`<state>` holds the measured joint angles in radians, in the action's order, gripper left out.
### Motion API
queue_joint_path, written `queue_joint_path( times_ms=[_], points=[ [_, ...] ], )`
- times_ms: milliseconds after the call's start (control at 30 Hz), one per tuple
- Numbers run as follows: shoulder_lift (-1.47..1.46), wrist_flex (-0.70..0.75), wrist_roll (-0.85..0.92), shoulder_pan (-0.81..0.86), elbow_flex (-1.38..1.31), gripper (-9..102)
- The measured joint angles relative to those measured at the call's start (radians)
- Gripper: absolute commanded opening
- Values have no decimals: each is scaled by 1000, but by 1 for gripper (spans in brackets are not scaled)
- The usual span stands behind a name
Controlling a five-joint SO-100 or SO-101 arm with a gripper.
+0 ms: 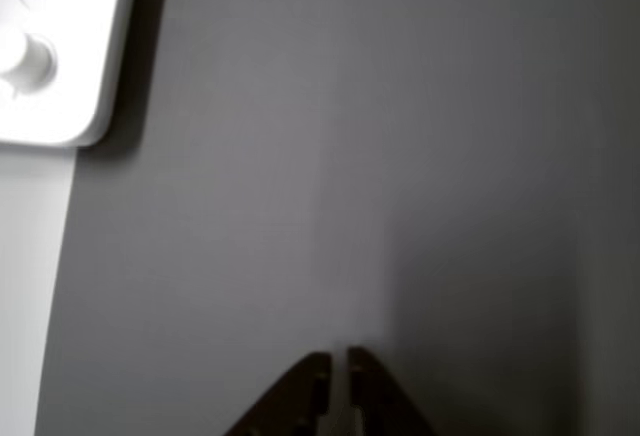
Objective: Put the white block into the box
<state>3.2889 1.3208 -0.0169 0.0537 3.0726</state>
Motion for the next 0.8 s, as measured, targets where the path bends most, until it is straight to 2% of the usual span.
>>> queue_joint_path(
  times_ms=[800],
  points=[
    [0,8,49,5,0,-2]
  ],
)
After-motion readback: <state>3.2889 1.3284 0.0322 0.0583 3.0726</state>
